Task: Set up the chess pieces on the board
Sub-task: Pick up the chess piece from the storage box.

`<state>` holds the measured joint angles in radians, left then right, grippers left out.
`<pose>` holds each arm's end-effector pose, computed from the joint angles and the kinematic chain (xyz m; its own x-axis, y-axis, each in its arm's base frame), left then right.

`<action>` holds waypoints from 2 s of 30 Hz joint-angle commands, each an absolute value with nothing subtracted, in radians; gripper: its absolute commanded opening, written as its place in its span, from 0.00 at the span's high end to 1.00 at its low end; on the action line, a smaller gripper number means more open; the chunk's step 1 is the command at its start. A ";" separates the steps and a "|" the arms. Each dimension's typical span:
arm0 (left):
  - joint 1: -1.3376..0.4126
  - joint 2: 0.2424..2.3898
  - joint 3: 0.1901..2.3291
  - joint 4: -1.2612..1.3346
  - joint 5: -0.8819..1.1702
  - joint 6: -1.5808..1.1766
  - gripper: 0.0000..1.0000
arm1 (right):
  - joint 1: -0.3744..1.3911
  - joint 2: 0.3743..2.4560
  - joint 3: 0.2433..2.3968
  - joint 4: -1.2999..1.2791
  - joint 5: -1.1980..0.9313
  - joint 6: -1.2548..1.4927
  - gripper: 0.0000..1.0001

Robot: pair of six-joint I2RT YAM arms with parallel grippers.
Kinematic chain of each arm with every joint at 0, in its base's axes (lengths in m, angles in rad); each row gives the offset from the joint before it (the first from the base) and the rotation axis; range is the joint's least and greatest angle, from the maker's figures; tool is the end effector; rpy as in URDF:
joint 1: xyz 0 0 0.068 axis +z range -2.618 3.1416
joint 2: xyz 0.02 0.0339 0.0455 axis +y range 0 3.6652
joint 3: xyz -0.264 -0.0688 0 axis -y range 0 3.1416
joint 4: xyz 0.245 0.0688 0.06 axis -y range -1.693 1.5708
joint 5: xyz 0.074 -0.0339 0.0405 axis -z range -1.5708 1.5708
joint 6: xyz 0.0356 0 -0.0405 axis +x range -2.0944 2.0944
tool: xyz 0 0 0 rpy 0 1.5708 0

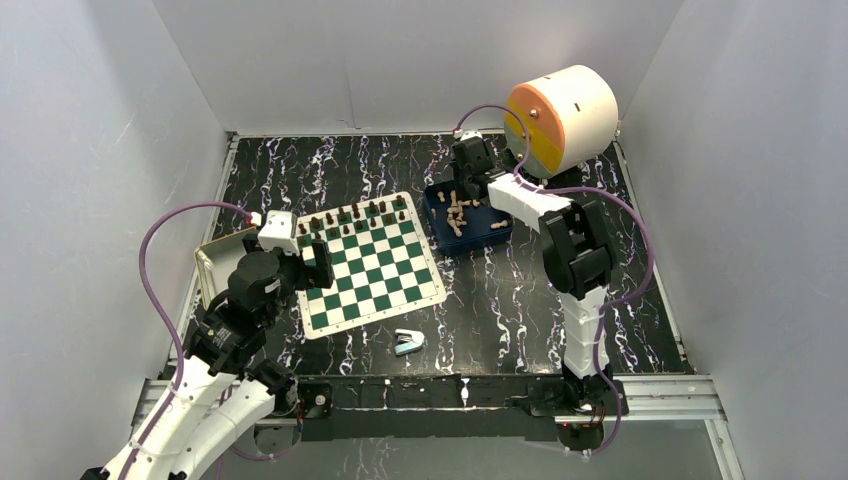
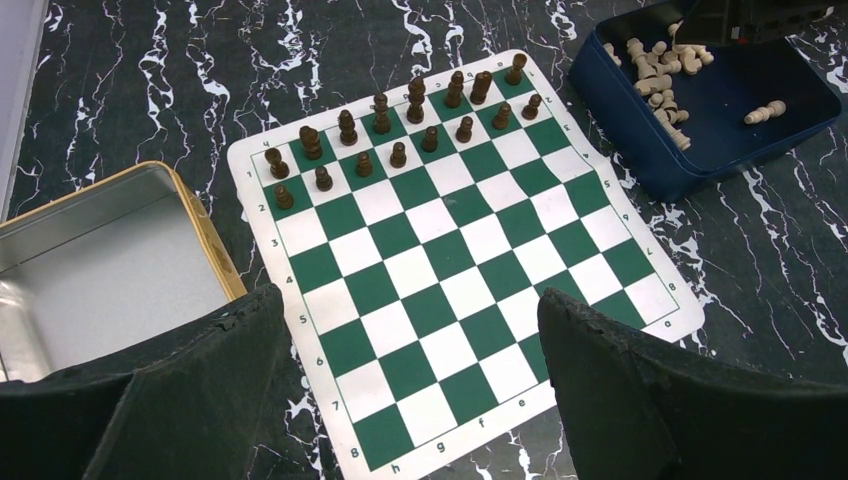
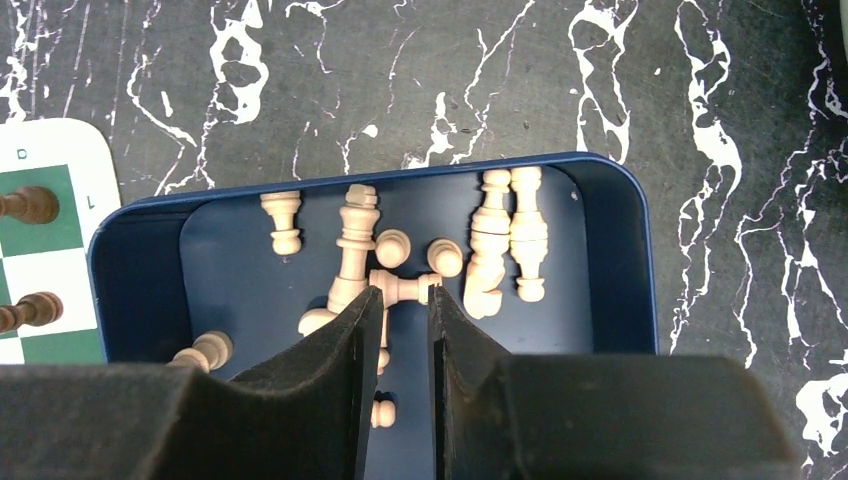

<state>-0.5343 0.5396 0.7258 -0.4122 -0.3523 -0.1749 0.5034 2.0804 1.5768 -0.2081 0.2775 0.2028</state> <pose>0.1163 -0.0545 0.3294 -0.2227 -0.0580 -0.9732 0.1521 0.9839 -0.0934 0.4202 0.2203 0.2076 -0.6172 -0.1188 -0.7778 -0.1612 0.9867 -0.0227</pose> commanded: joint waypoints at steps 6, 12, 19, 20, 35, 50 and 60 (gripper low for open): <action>-0.540 0.531 0.714 -0.396 -0.357 -0.164 0.05 | 0.487 2.114 1.634 -0.207 0.318 0.198 0.68; -0.539 0.537 0.715 -0.396 -0.354 -0.163 0.05 | 0.476 2.132 1.635 -0.208 0.310 0.198 0.67; -0.539 0.544 0.714 -0.396 -0.360 -0.163 0.05 | 0.468 2.140 1.638 -0.206 0.292 0.190 0.75; -0.539 0.544 0.715 -0.395 -0.360 -0.163 0.05 | 0.468 2.141 1.638 -0.205 0.293 0.185 0.76; -0.539 0.550 0.714 -0.396 -0.355 -0.162 0.05 | 0.467 2.095 1.658 -0.224 0.296 0.131 0.73; -0.539 0.545 0.712 -0.396 -0.355 -0.161 0.05 | 0.464 2.155 1.700 -0.234 0.276 0.118 0.71; -0.540 0.546 0.711 -0.396 -0.354 -0.161 0.05 | 0.461 2.183 1.725 -0.259 0.261 0.130 0.69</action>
<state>-0.5343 0.5472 0.7132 -0.4122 -0.3511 -0.1711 0.4690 2.1632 1.6756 -0.2455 0.2714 0.1272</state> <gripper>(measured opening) 0.949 0.300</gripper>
